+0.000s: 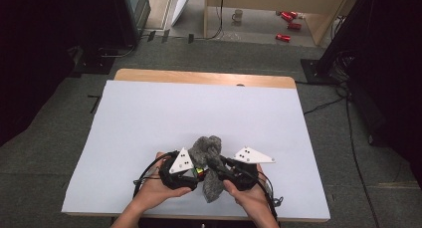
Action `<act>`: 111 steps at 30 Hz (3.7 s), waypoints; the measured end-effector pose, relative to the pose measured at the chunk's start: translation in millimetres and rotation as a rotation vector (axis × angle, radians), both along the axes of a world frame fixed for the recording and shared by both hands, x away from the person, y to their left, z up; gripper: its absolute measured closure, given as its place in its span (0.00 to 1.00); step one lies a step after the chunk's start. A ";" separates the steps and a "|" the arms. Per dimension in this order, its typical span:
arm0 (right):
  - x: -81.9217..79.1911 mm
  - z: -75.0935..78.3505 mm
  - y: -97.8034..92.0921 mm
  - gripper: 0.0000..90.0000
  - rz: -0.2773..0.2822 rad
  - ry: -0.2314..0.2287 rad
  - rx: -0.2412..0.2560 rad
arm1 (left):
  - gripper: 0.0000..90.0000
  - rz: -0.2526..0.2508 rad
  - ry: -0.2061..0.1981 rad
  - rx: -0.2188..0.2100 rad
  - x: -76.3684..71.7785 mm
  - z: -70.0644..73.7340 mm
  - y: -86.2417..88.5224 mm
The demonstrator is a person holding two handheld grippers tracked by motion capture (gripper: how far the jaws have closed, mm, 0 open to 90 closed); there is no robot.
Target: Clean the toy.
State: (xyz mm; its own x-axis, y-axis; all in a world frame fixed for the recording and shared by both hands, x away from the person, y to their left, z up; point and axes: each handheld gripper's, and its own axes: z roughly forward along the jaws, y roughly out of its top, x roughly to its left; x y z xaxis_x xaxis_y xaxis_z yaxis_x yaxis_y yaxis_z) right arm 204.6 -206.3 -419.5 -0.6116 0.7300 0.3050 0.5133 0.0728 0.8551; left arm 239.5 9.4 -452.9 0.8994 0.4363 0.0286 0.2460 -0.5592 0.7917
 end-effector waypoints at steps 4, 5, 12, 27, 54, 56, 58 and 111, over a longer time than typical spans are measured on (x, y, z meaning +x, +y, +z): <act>-1.4 0.9 3.8 0.78 0.027 0.029 0.037 | 0.38 0.012 -0.004 0.017 -0.2 -1.0 -0.9; -1.8 1.0 4.6 0.78 0.028 0.031 0.037 | 0.38 0.013 -0.004 0.016 -0.2 -0.9 -1.1; -3.7 1.3 8.1 0.78 0.048 0.009 0.013 | 0.38 0.015 -0.007 0.019 -0.3 0.0 -0.5; -6.6 2.9 16.5 0.77 0.034 -0.009 -0.056 | 0.38 0.029 -0.005 0.023 1.7 -2.2 -0.2; 10.5 -2.9 -24.3 0.77 -0.119 0.006 -0.003 | 0.38 -0.012 0.027 -0.172 6.7 8.8 21.8; 9.7 -2.6 -24.4 0.77 -0.096 -0.003 0.018 | 0.38 -0.027 0.028 -0.214 6.6 10.0 24.8; 8.5 -3.7 -21.9 0.77 -0.055 -0.007 0.049 | 0.38 -0.045 0.024 -0.258 5.9 12.2 27.4; -12.0 -21.5 30.2 0.78 0.205 -0.098 -0.036 | 0.38 0.004 0.051 -0.447 8.4 32.8 43.3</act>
